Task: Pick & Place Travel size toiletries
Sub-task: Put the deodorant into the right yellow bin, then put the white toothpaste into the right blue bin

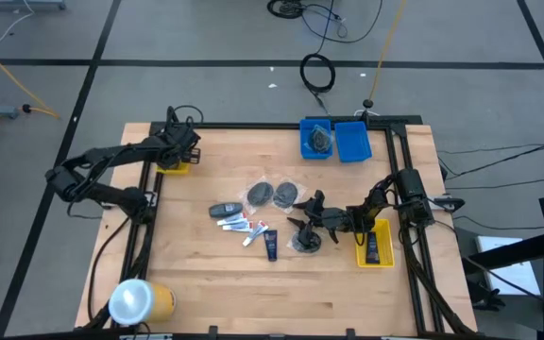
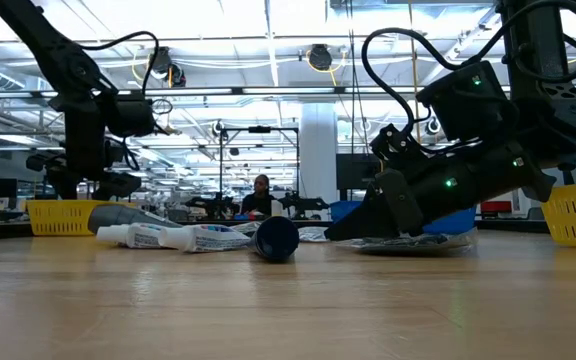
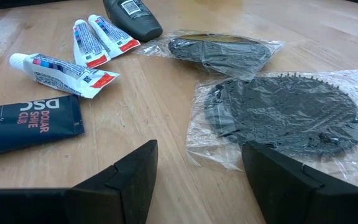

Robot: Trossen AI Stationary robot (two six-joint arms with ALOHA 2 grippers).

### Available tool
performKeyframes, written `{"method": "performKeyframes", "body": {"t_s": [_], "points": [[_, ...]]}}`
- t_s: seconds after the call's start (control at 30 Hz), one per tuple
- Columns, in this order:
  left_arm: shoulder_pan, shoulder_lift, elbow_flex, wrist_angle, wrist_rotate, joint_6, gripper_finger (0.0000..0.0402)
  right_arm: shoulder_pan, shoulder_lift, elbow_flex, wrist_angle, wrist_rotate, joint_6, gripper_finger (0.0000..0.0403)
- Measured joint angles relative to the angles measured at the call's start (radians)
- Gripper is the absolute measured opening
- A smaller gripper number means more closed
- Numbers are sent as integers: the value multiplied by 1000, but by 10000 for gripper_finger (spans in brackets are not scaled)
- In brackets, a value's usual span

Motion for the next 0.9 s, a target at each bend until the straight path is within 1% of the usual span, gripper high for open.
{"method": "performKeyframes", "body": {"t_s": [0.27, 0.4, 0.53, 0.6, 0.73, 0.77, 0.83, 0.9], "points": [[0, -6, 0, -27, 6, 39, 290, 0, 0, 0, 0, 0, 0, 226], [-3, -56, 0, -42, 18, 68, 303, 0, 0, 0, 1, 0, 0, 226], [-42, -141, 0, -35, 33, 91, 303, 0, 0, 0, 21, 1, -2, 226], [-86, -185, 0, 1, 55, 120, 298, 0, 0, 0, 58, 0, -5, 226], [-215, -242, 0, 171, 152, 221, 281, 0, 0, 0, 154, -2, -27, 226], [-256, -247, 0, 228, 174, 251, 276, 0, 0, 0, 181, -18, -34, 226], [-342, -248, 0, 336, 217, 323, 266, -8, 0, 0, 224, -88, -52, 226], [-429, -243, 0, 433, 259, 404, 257, -22, -4, 0, 279, -206, -60, 226]]}}
